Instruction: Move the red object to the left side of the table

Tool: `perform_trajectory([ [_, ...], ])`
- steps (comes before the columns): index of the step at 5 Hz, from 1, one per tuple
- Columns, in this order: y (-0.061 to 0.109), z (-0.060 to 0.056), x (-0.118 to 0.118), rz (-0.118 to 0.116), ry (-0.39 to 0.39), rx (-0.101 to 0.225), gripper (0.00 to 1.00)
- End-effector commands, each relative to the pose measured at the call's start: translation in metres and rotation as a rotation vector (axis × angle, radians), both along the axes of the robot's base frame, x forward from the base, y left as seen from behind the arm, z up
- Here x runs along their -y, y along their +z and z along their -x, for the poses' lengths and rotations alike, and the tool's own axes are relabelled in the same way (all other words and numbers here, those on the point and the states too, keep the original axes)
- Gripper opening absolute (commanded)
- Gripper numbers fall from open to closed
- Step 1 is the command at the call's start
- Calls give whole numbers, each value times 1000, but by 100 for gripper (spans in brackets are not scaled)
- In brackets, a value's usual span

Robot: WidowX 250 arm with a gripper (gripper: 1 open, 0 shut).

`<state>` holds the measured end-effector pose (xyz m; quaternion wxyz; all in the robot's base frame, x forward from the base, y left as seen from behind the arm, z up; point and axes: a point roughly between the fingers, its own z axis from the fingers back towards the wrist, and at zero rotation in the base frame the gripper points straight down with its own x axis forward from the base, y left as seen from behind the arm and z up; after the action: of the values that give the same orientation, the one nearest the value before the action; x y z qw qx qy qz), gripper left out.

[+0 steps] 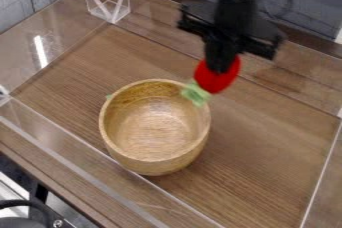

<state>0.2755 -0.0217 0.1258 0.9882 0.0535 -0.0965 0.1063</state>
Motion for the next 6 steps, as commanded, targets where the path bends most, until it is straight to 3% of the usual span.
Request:
perform_trajectory([
  [1,11,1,-32,6,27,43,0],
  [3,-5,-5,-95,-2,181,51,0],
  [5,-21,-13,-112,-5,92,55,0],
  [6,-25,-16,-130,-7,88,57,0],
])
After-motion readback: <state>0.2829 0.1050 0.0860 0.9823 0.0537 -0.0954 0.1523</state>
